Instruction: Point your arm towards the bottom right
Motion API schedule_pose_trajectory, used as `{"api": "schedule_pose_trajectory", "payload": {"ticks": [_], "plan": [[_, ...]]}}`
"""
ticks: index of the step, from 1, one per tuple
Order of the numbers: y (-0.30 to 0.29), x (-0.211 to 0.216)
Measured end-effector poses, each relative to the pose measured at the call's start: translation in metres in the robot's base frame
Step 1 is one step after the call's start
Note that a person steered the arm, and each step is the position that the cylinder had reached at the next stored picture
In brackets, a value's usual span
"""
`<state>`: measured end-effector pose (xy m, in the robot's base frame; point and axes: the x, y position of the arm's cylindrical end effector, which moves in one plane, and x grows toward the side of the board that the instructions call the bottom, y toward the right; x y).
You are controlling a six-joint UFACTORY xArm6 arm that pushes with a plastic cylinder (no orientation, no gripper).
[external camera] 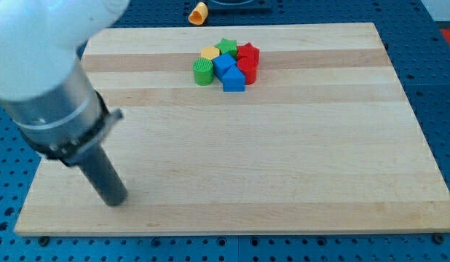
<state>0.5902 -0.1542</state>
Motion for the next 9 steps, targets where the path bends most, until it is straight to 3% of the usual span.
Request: {"api": "schedule_pose_trajectory", "payload": {"ticks": [3,9], "plan": [[0.165,0.013],[0.397,0.013]]}}
